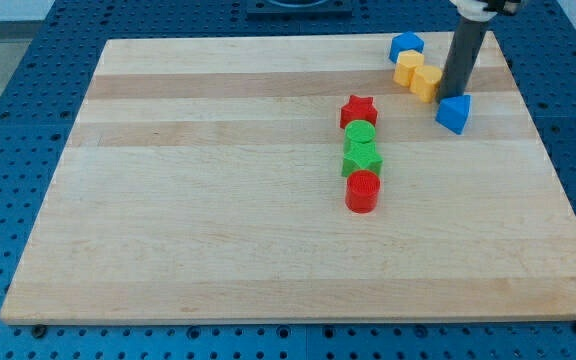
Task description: Slide yellow heart a bit left
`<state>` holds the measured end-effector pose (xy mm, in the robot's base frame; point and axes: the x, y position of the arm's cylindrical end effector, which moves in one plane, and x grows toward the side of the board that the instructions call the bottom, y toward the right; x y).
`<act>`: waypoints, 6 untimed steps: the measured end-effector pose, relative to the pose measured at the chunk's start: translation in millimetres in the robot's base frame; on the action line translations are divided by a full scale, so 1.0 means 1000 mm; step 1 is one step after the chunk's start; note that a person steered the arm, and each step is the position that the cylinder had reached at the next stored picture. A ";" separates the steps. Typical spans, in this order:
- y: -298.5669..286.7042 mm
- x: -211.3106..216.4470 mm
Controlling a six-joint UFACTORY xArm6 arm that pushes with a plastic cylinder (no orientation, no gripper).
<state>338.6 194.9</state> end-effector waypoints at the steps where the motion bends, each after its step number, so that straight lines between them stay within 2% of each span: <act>1: 0.001 0.000; 3: 0.038 -0.023; 6: 0.014 -0.036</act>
